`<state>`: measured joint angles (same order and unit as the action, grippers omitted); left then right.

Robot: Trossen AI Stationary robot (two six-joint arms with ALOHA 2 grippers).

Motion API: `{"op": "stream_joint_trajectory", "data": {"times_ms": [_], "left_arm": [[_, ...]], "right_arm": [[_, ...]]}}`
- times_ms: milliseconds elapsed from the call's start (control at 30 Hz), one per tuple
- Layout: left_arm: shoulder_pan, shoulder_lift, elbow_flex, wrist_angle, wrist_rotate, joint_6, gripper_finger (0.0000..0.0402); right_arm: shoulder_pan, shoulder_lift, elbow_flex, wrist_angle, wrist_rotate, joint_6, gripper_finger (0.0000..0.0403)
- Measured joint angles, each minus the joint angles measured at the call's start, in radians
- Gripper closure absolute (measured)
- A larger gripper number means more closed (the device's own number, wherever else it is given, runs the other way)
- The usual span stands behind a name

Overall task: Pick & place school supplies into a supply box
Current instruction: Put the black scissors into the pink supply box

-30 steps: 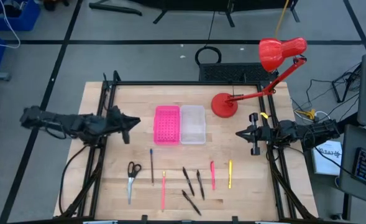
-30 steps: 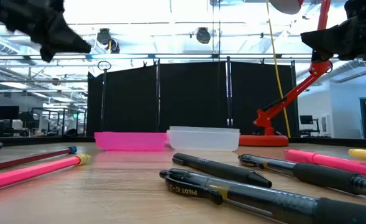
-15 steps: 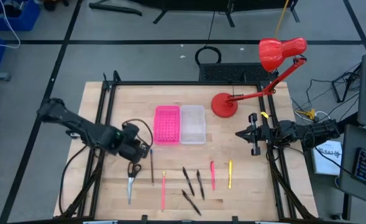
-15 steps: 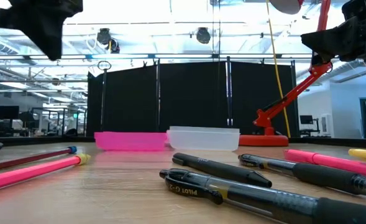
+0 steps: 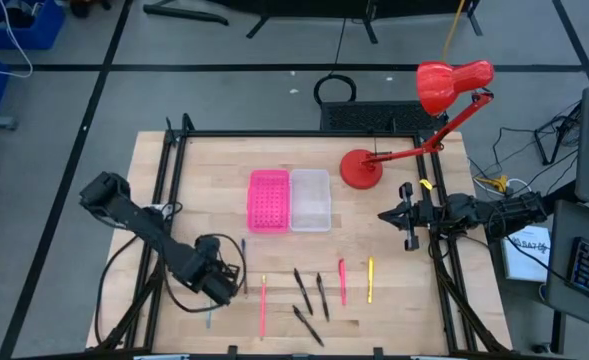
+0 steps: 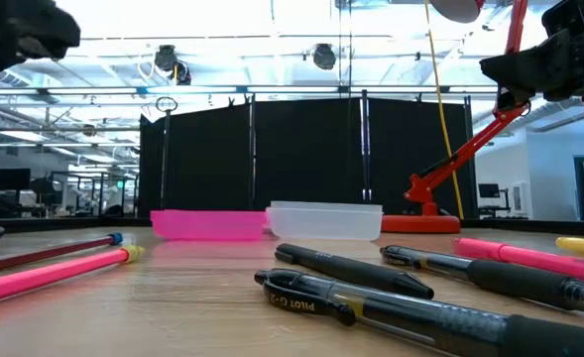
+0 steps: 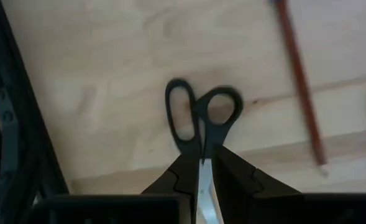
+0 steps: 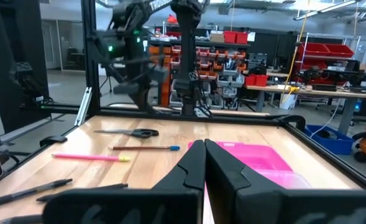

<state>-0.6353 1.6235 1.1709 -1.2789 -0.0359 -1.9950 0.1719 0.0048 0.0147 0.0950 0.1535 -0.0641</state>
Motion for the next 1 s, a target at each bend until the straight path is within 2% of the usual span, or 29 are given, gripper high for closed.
{"op": "stream_joint_trajectory", "data": {"times_ms": [133, 233, 467, 567, 733, 1000], "left_arm": [[0.003, 0.032, 0.0, 0.002, -0.016, 0.007, 0.0347], [0.016, 0.058, 0.0, 0.02, -0.023, 0.022, 0.0326], [0.028, 0.102, -0.001, 0.061, 0.016, -0.009, 0.0216], [0.027, 0.125, -0.003, 0.077, 0.037, 0.003, 0.0186], [0.027, 0.144, -0.041, 0.093, 0.044, 0.002, 0.0179], [0.027, 0.137, -0.158, 0.261, 0.036, -0.037, 0.0208]], "right_arm": [[0.0, 0.0, 0.0, 0.02, 0.001, 0.0, 0.0403], [0.0, 0.0, 0.0, 0.045, 0.002, 0.0, 0.0403], [0.0, 0.0, 0.0, 0.083, 0.009, -0.001, 0.0403], [0.0, 0.0, 0.0, 0.098, 0.033, -0.005, 0.0403], [0.0, 0.0, 0.0, 0.116, 0.03, -0.006, 0.0403], [0.0, 0.0, 0.0, 0.115, 0.029, -0.001, 0.0403]]}}
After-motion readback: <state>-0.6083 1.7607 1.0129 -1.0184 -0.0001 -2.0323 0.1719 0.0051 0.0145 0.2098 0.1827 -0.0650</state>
